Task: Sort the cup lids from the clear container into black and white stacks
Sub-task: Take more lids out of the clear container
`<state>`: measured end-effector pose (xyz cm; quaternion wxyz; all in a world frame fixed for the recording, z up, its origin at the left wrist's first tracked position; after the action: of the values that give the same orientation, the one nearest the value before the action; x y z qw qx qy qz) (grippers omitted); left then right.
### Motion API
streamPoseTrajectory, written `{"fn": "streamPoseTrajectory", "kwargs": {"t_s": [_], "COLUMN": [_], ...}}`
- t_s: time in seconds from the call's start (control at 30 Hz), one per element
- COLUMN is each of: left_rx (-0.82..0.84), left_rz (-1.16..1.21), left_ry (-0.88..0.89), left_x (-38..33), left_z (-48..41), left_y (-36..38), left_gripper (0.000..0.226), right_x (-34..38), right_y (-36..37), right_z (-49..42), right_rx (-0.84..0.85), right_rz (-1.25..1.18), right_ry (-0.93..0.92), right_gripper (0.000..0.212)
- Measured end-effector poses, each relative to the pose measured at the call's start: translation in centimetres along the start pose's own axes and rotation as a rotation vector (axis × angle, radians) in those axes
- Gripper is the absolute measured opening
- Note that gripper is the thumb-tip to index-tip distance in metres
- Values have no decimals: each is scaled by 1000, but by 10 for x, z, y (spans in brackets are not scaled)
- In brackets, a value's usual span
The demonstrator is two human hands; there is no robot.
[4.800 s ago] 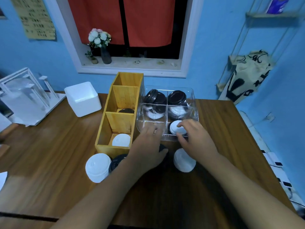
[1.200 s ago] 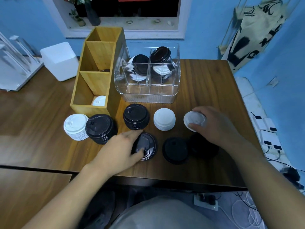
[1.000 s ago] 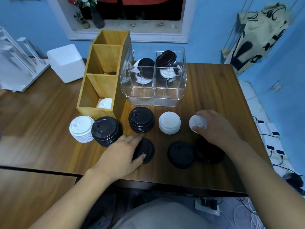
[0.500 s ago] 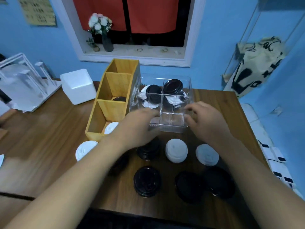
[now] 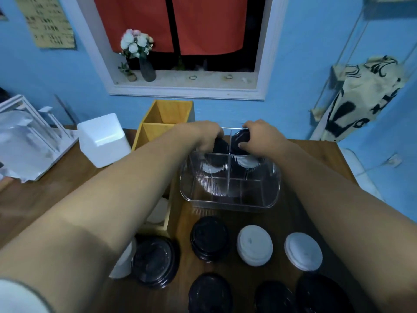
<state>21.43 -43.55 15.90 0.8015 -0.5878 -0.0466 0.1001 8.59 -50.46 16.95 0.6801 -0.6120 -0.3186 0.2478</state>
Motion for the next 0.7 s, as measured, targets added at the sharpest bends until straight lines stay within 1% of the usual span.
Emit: {"fn": "streamPoseTrajectory", "kwargs": {"t_s": [0.07, 0.13, 0.2, 0.27, 0.37, 0.43, 0.57, 0.6, 0.7], "left_rx": [75, 107, 97, 76, 68, 88, 138, 140, 139], "left_rz": [-55, -118, -174, -196, -259, -319, -351, -372, -415], "left_ry": [19, 29, 44, 72, 123, 119, 147, 160, 186], "left_x": [5, 10, 9, 5, 0, -2, -6, -7, -9], "left_z": [-13, -26, -34, -40, -45, -44, -41, -41, -41], "left_y": [5, 6, 5, 7, 12, 13, 10, 10, 11], "left_gripper": [52, 60, 61, 51, 40, 35, 35, 37, 41], "right_x": [4, 5, 5, 4, 5, 3, 2, 2, 1], "right_y": [7, 9, 9, 9, 13, 14, 13, 13, 13], "right_z": [-10, -17, -23, -27, -24, -21, -20, -20, -18], "right_rx": [87, 156, 159, 118, 82, 79, 115, 107, 48], "right_rz": [76, 132, 181, 208, 143, 84, 46, 45, 15], "right_ry": [-23, -22, -6, -2, -22, -20, -15, -17, -26], "right_gripper": [47, 49, 43, 32, 38, 47, 68, 68, 59]}}
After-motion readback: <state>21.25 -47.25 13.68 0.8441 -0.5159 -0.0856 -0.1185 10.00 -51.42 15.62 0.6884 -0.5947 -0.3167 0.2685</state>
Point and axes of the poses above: each hand's wrist, its own z-axis away from the middle knuckle, its own y-axis out of the palm, x = y × z, the point moved 8 cm from there along -z, towards the middle knuckle, and after that the axes turned 4 degrees about z, right-handed, at the moved point
